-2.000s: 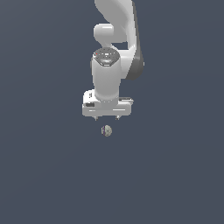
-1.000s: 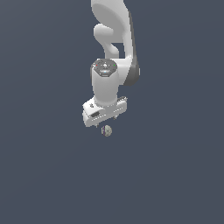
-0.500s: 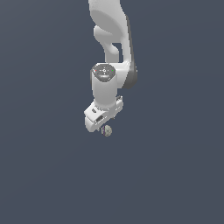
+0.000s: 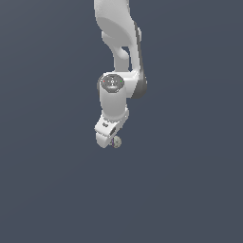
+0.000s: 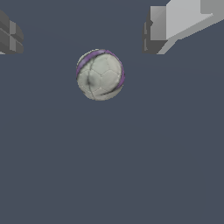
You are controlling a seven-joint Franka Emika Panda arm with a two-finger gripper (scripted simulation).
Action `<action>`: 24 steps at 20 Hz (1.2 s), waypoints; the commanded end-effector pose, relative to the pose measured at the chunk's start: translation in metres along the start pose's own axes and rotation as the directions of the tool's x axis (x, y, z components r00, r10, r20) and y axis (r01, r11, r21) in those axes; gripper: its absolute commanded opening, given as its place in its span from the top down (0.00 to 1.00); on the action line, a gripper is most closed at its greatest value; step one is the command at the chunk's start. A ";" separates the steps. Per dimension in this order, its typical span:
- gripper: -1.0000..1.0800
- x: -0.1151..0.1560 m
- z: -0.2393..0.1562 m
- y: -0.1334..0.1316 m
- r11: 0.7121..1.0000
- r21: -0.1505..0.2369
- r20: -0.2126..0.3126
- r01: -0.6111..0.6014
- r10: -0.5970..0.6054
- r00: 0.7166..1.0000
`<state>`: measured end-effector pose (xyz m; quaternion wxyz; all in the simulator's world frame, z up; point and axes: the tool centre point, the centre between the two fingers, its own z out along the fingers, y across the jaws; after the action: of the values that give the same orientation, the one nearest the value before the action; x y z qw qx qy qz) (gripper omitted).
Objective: Pick up the object and move it to a goal position.
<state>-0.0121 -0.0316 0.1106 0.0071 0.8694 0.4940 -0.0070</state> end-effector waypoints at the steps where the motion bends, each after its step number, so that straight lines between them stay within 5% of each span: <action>1: 0.04 0.000 0.004 -0.001 0.998 0.001 -0.003 0.069 -0.069 0.998; 13: 0.04 -0.002 0.020 -0.004 0.947 -0.001 -0.016 0.322 -0.322 0.947; 24: 0.04 -0.002 0.024 -0.005 0.924 -0.002 -0.020 0.382 -0.382 0.924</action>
<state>-0.0176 -0.0310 0.0867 0.0000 0.7567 0.6538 -0.0002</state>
